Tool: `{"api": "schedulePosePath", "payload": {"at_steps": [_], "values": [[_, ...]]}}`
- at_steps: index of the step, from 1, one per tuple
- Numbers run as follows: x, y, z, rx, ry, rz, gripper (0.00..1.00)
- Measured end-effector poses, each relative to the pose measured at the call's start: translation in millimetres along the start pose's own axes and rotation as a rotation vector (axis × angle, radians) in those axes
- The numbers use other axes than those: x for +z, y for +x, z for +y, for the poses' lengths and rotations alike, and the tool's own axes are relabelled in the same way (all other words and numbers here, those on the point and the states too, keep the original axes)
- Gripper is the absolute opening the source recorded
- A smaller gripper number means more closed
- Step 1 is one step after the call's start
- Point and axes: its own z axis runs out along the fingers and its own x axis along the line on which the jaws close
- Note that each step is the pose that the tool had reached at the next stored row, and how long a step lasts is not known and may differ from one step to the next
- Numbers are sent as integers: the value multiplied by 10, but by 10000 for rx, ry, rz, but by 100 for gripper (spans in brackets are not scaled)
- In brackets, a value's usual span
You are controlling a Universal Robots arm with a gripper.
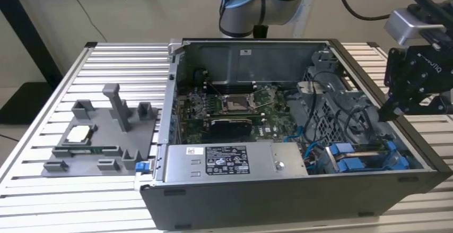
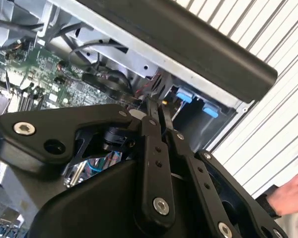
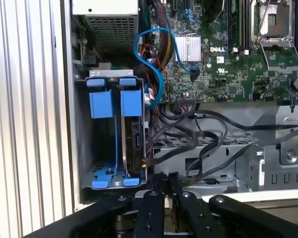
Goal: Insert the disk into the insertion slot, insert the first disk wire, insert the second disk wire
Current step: 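Insert the second disk wire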
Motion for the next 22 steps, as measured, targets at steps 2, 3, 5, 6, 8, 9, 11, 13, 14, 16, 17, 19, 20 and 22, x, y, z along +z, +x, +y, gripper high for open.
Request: {"api": "schedulePosePath", "payload": {"at_steps": [2, 3, 5, 6, 8, 9, 11, 13, 14, 16, 17, 19, 20, 22], "values": [[-4, 3, 73, -4, 40, 25, 16], [-4, 5, 113, -5, 66, 38, 16], [-4, 8, 184, -10, 114, 61, 16], [-4, 10, 222, -12, 142, 73, 16], [-4, 14, 292, -16, 209, 95, 16], [-4, 15, 324, -19, 246, 101, 16], [-3, 18, 388, -27, 332, 107, 16], [-3, 20, 428, -33, 392, 117, 16], [-3, 21, 431, -36, 393, 117, 16], [-3, 21, 430, -38, 394, 118, 16], [-3, 21, 431, -38, 394, 118, 16], [-1, 20, 431, -39, 394, 119, 16], [3, 20, 431, -38, 394, 118, 16], [12, 29, 430, -38, 394, 120, 16]]}}
